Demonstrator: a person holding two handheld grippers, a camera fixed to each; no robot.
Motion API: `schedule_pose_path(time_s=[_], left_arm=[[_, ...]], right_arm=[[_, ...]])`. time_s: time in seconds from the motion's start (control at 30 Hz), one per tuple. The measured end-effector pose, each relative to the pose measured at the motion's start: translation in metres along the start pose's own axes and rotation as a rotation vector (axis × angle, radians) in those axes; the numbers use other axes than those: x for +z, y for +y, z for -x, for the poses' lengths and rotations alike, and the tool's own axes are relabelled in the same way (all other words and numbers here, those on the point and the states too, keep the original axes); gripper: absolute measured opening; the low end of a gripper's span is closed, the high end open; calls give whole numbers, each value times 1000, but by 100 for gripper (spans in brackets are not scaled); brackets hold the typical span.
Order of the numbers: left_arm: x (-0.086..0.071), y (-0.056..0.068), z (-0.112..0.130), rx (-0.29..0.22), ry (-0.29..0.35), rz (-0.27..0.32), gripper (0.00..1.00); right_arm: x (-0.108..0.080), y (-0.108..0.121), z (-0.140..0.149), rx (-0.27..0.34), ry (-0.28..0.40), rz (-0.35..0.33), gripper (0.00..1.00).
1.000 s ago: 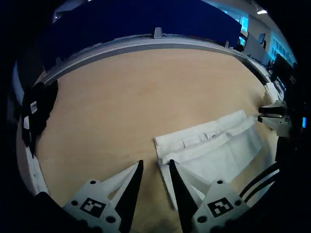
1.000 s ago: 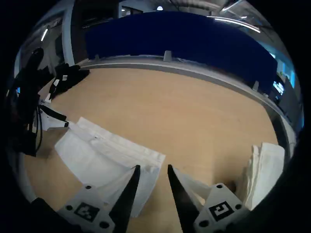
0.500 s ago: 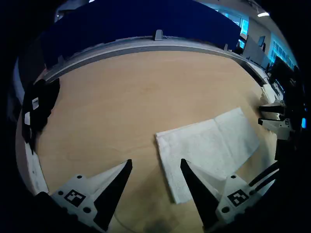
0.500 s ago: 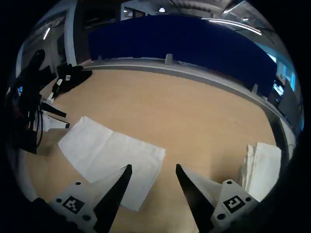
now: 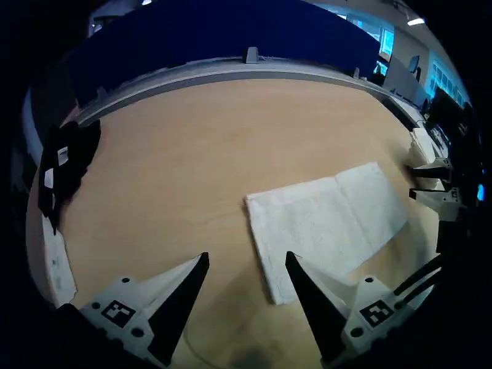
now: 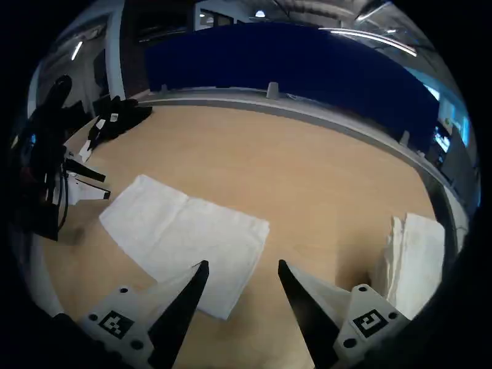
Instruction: Fold towel
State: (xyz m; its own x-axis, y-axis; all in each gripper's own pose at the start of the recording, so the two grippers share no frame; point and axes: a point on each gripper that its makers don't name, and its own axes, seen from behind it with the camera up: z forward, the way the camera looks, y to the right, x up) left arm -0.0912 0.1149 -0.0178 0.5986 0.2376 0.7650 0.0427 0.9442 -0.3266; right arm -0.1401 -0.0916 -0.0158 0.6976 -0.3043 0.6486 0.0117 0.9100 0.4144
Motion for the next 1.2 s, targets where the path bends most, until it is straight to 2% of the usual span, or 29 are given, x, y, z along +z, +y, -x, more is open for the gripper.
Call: schedule_pose_path(time_s=[0.5, 0.8, 1.0, 1.2], left_arm=[[-30, -8, 41, -63, -7, -37, 92], [-41, -15, 56, -98, -5, -64, 92], [-53, -21, 65, -104, 1, -87, 92], [-63, -27, 75, -110, 4, -105, 92]], right_arm=[[-21, -8, 34, -34, -43, -22, 87], [-19, -13, 45, -106, -79, -65, 87], [-17, -18, 58, -181, -124, -106, 87], [-14, -21, 64, -218, -143, -135, 86]])
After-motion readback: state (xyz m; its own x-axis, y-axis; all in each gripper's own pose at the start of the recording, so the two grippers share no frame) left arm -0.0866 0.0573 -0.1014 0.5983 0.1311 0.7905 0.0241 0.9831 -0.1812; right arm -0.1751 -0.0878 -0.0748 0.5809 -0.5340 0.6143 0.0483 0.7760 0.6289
